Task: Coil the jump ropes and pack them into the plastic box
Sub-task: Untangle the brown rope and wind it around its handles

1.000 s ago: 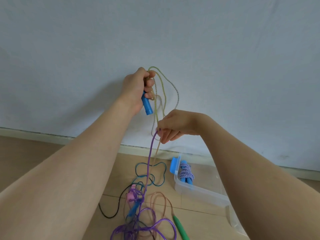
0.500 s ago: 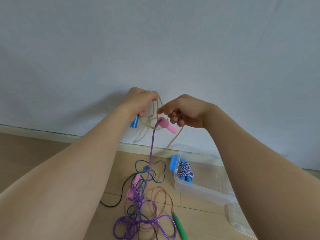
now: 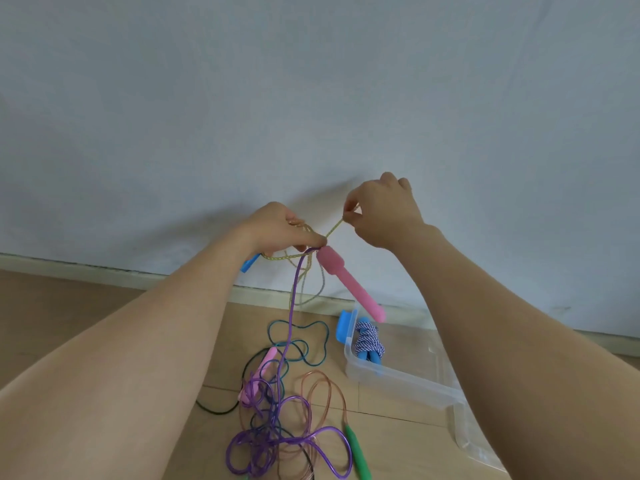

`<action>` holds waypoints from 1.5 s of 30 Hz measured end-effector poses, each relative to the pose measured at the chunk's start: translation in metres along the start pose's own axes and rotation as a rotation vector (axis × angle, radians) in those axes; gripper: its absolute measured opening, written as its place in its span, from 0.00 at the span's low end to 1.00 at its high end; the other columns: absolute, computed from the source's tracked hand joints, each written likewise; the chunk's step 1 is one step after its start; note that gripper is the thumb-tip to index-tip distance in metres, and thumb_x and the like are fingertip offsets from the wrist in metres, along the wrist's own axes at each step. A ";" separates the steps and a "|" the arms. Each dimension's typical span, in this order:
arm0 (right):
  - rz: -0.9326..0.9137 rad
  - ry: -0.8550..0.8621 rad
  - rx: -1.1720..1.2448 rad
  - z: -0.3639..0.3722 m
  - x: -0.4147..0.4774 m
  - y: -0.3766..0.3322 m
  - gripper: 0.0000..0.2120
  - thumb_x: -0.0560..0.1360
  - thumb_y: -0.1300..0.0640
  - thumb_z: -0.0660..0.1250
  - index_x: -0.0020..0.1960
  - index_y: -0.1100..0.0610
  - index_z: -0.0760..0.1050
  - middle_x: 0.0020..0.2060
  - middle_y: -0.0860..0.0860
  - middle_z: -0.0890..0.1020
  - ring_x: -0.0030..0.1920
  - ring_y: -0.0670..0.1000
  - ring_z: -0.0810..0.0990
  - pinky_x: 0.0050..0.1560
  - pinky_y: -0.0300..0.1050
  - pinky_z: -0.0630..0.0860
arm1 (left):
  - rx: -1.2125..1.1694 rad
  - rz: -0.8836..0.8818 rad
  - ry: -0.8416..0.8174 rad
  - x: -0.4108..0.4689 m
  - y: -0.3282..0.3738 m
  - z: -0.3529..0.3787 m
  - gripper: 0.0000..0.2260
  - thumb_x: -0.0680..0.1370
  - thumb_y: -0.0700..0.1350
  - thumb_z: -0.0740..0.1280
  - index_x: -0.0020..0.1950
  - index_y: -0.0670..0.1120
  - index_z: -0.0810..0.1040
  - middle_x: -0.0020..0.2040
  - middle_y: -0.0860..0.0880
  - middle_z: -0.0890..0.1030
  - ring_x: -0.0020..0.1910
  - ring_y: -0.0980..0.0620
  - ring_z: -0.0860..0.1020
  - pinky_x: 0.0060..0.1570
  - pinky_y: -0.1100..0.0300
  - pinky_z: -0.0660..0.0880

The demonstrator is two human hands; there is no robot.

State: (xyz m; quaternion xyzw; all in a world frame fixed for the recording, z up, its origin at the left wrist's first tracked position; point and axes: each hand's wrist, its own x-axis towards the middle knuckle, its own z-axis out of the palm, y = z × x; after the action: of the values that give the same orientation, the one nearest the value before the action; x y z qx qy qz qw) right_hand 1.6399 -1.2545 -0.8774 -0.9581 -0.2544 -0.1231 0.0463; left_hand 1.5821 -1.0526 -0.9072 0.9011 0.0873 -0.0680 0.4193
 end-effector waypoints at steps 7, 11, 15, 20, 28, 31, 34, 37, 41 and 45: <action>-0.004 -0.139 -0.116 0.006 -0.005 -0.005 0.11 0.84 0.44 0.61 0.60 0.42 0.81 0.58 0.52 0.77 0.63 0.59 0.68 0.58 0.54 0.60 | -0.005 -0.009 -0.278 -0.005 0.002 -0.005 0.20 0.65 0.48 0.85 0.41 0.49 0.74 0.34 0.48 0.68 0.30 0.51 0.63 0.28 0.59 0.63; 0.027 -0.156 -0.117 0.007 -0.004 -0.003 0.12 0.84 0.43 0.60 0.61 0.42 0.81 0.58 0.52 0.75 0.61 0.59 0.67 0.57 0.54 0.60 | -0.104 0.002 -0.321 -0.005 0.000 -0.006 0.12 0.73 0.38 0.79 0.45 0.46 0.77 0.33 0.50 0.71 0.27 0.54 0.62 0.27 0.60 0.62; 0.098 -0.164 -0.020 0.010 -0.002 0.005 0.08 0.83 0.48 0.63 0.53 0.41 0.82 0.52 0.47 0.80 0.55 0.57 0.65 0.52 0.52 0.59 | -0.323 0.033 -0.262 -0.005 -0.006 -0.008 0.10 0.80 0.32 0.69 0.57 0.43 0.82 0.34 0.51 0.79 0.27 0.56 0.61 0.26 0.62 0.61; 0.143 -0.307 0.191 0.011 -0.003 0.015 0.07 0.78 0.41 0.69 0.51 0.40 0.85 0.49 0.46 0.84 0.57 0.55 0.74 0.55 0.50 0.63 | -0.524 -0.010 -0.134 0.001 -0.012 -0.008 0.11 0.82 0.30 0.62 0.55 0.39 0.83 0.30 0.53 0.76 0.30 0.54 0.60 0.27 0.62 0.61; 0.032 -1.079 0.492 -0.014 -0.020 0.003 0.14 0.74 0.46 0.77 0.56 0.50 0.88 0.45 0.46 0.82 0.46 0.50 0.77 0.52 0.42 0.74 | -0.462 -0.231 0.097 0.019 -0.031 -0.012 0.12 0.80 0.34 0.60 0.55 0.35 0.84 0.40 0.43 0.72 0.23 0.54 0.63 0.22 0.60 0.64; 0.050 -1.210 0.831 -0.025 -0.019 0.000 0.11 0.75 0.58 0.76 0.53 0.64 0.84 0.35 0.49 0.73 0.36 0.48 0.66 0.40 0.42 0.62 | -0.274 -0.270 0.106 0.018 -0.039 -0.013 0.09 0.78 0.33 0.62 0.48 0.35 0.82 0.37 0.42 0.74 0.23 0.51 0.66 0.25 0.60 0.66; -0.008 -1.178 1.019 -0.039 -0.019 -0.005 0.06 0.76 0.58 0.75 0.42 0.59 0.81 0.30 0.49 0.69 0.30 0.47 0.60 0.34 0.41 0.58 | -0.159 -0.295 0.087 0.020 -0.046 -0.013 0.10 0.76 0.33 0.65 0.53 0.35 0.83 0.42 0.41 0.77 0.25 0.50 0.66 0.26 0.60 0.67; 0.012 -1.040 1.160 -0.047 -0.017 -0.013 0.07 0.74 0.53 0.73 0.46 0.56 0.86 0.27 0.47 0.66 0.27 0.47 0.54 0.27 0.38 0.53 | -0.121 -0.280 0.055 0.017 -0.042 -0.010 0.08 0.75 0.33 0.69 0.51 0.37 0.85 0.39 0.42 0.74 0.25 0.49 0.63 0.24 0.62 0.64; 0.040 -0.854 1.271 -0.048 -0.010 -0.022 0.08 0.81 0.61 0.66 0.53 0.58 0.83 0.30 0.47 0.62 0.29 0.48 0.53 0.30 0.41 0.51 | -0.103 -0.362 0.048 0.013 -0.032 -0.010 0.07 0.78 0.41 0.72 0.52 0.37 0.84 0.40 0.44 0.74 0.19 0.52 0.59 0.20 0.67 0.59; 0.121 -0.742 1.285 -0.042 -0.007 -0.027 0.09 0.80 0.65 0.62 0.53 0.60 0.81 0.33 0.52 0.74 0.31 0.51 0.72 0.31 0.40 0.71 | -0.269 -0.299 0.114 0.011 -0.027 -0.015 0.11 0.77 0.38 0.69 0.57 0.36 0.85 0.47 0.42 0.82 0.21 0.51 0.62 0.22 0.66 0.62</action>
State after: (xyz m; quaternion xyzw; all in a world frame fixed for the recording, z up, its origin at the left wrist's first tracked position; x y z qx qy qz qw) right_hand 1.6119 -1.2406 -0.8376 -0.7332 -0.2219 0.3845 0.5151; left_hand 1.5876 -1.0229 -0.9203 0.8164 0.2521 -0.0661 0.5154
